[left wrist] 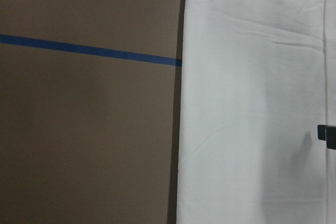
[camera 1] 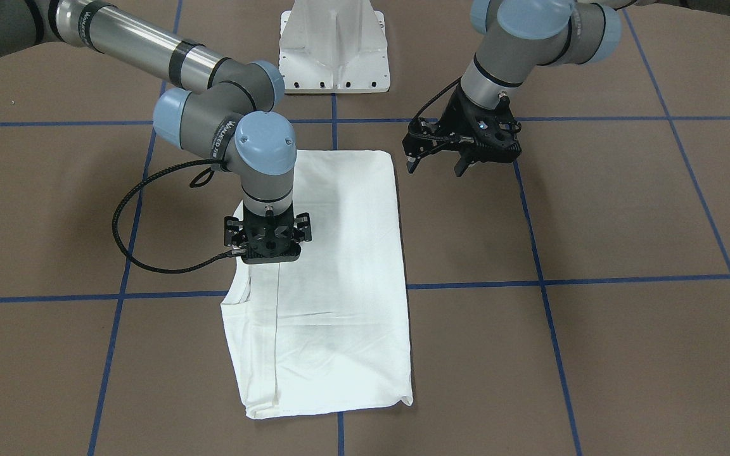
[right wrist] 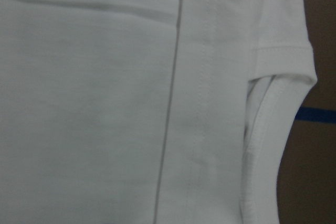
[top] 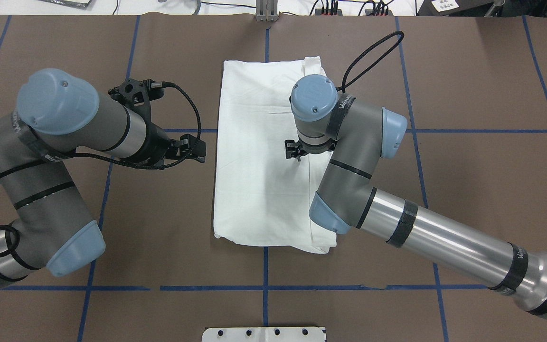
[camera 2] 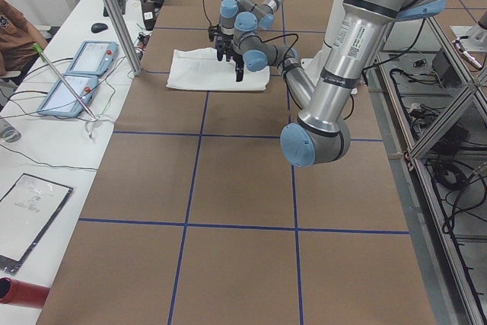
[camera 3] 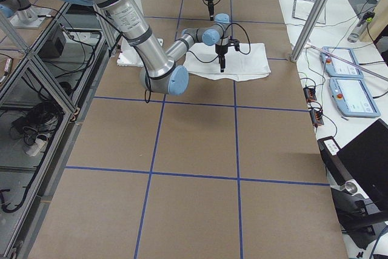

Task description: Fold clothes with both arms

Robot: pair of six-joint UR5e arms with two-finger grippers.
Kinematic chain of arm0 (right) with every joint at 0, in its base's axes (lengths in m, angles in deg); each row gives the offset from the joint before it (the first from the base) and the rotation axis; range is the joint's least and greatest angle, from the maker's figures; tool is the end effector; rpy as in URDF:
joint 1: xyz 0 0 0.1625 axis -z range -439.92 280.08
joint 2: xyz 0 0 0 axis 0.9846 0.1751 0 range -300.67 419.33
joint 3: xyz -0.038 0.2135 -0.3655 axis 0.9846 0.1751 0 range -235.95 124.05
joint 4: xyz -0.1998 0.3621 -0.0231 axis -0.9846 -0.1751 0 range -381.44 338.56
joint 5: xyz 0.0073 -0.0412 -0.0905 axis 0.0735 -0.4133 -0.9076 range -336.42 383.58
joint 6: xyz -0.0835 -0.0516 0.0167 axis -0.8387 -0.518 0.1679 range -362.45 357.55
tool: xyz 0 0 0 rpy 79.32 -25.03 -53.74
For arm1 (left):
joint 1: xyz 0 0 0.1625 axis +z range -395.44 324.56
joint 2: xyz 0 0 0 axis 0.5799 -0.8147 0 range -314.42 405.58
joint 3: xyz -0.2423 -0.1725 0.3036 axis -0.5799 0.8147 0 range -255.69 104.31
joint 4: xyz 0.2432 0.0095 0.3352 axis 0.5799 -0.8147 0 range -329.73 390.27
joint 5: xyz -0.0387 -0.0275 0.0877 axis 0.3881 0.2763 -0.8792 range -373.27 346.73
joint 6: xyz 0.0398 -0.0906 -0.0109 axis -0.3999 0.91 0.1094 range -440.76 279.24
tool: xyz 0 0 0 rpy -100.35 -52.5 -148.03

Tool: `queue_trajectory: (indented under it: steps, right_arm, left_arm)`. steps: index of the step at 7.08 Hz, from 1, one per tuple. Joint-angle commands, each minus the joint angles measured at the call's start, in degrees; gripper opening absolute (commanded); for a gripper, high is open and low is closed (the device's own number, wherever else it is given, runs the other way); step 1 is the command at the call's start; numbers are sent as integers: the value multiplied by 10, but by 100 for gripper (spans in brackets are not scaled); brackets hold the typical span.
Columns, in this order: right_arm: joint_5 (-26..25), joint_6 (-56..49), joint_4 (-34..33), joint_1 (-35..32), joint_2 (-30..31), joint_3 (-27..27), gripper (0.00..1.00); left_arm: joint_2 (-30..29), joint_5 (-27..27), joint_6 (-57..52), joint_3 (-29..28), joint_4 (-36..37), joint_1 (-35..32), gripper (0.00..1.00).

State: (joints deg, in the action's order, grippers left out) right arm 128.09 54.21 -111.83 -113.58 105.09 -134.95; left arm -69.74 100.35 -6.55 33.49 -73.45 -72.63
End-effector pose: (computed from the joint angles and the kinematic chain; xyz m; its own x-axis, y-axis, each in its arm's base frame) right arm -0.5729 -0.5118 0.2790 0.8169 -0.0953 0.5689 0.0305 0.9920 0.1224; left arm 0.4148 -0.4319 0.2349 0.4804 -0.0516 -0.8755 0.1576 0.9871 0.0283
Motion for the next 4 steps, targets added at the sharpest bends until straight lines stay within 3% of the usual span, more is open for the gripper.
queue_trajectory:
  steps: [1,4]
  right_arm:
    - [0,-1,-3,2,8,0,100]
    - [0,-9,-46,2,6,-12,100]
  left_arm:
    - [-2,-1,4,-3,-2,10,100]
    - [-5,-1,9,-4,-2,19,100]
